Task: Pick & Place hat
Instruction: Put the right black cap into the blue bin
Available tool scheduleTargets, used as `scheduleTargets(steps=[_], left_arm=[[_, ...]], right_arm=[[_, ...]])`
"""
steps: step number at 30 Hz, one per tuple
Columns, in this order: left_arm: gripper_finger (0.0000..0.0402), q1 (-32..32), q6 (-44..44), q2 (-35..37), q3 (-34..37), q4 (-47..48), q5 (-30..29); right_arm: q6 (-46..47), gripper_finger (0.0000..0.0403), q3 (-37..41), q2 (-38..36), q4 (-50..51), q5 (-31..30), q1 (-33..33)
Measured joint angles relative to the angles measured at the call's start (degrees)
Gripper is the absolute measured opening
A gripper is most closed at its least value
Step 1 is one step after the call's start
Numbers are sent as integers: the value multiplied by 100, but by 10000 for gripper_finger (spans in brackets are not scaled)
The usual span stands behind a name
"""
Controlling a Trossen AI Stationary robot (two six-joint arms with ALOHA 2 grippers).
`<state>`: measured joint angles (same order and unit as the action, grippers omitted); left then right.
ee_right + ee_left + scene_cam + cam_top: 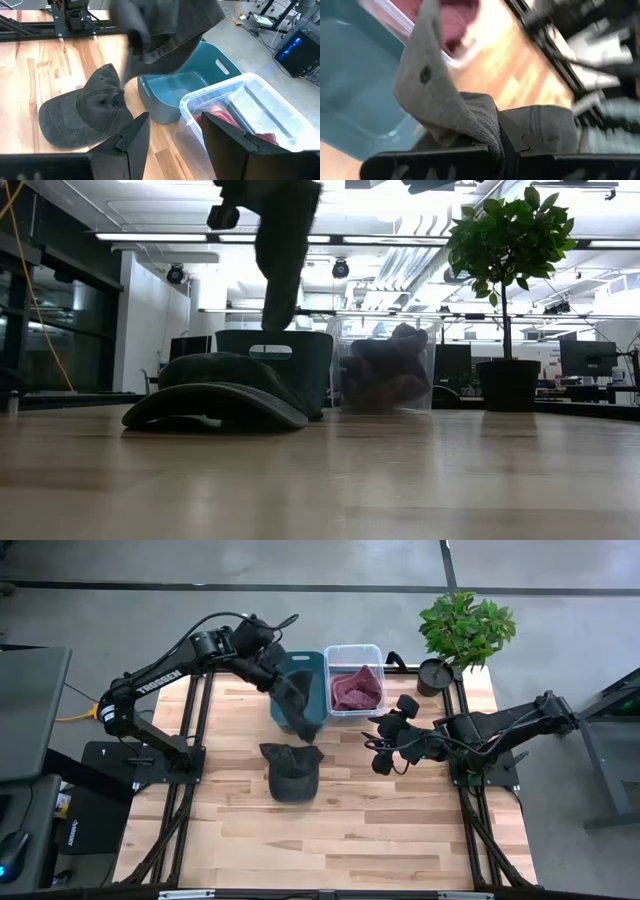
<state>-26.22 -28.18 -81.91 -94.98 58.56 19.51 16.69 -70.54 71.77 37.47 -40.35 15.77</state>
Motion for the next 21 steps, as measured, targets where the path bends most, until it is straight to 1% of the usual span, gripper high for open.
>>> scheduleTargets(steps=[5, 7, 12, 16, 21], left_arm=[[0, -2, -727, -4, -258, -241, -1146], [0, -2, -1007, -1, -376, -359, -1490], [0, -2, -1668, -2, -407, -955, -1868], [0, 3, -2052, -2, -407, -1198, -2504], [0, 1, -2546, -2, -407, -1432, -3160]], right_arm=[[0, 172, 0, 2, 0, -18, 0], [0, 172, 2, 2, 0, -18, 0], [0, 172, 10, 2, 0, -113, 0], [6, 172, 22, 4, -2, -136, 0], [144, 172, 22, 4, 2, -150, -2]])
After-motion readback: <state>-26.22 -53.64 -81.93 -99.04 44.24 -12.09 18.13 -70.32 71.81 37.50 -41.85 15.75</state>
